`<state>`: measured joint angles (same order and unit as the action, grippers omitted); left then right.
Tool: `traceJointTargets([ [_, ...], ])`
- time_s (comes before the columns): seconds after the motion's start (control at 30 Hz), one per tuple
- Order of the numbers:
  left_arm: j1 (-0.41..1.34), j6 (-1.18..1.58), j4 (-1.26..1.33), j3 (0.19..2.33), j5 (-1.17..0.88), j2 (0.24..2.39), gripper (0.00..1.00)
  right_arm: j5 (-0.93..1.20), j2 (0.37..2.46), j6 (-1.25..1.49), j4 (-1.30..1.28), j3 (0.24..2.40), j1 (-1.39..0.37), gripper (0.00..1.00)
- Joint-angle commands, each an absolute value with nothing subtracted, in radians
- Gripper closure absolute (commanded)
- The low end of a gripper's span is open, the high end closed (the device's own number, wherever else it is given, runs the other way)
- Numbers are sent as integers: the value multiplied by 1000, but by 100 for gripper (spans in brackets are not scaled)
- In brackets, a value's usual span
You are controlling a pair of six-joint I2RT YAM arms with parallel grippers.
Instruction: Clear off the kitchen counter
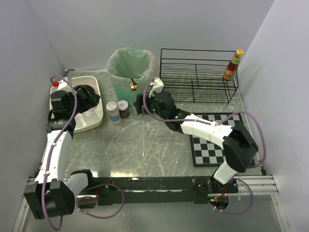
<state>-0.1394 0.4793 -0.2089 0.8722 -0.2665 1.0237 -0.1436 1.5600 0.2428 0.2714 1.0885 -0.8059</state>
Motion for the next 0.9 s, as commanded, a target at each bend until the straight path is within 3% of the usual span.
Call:
traceJointTargets([
  [0.0,-135,468,-193,896,-284,1016,1,-235,1626,275,328,1187,-856,0],
  [0.63,-135,468,-193,897,-290,1017,1,-468,1913,270,230,1476,-899,1],
  [0.87,-135,466,-193,897,-287,1017,1,-531,1954,230,285,1464,-917,9],
])
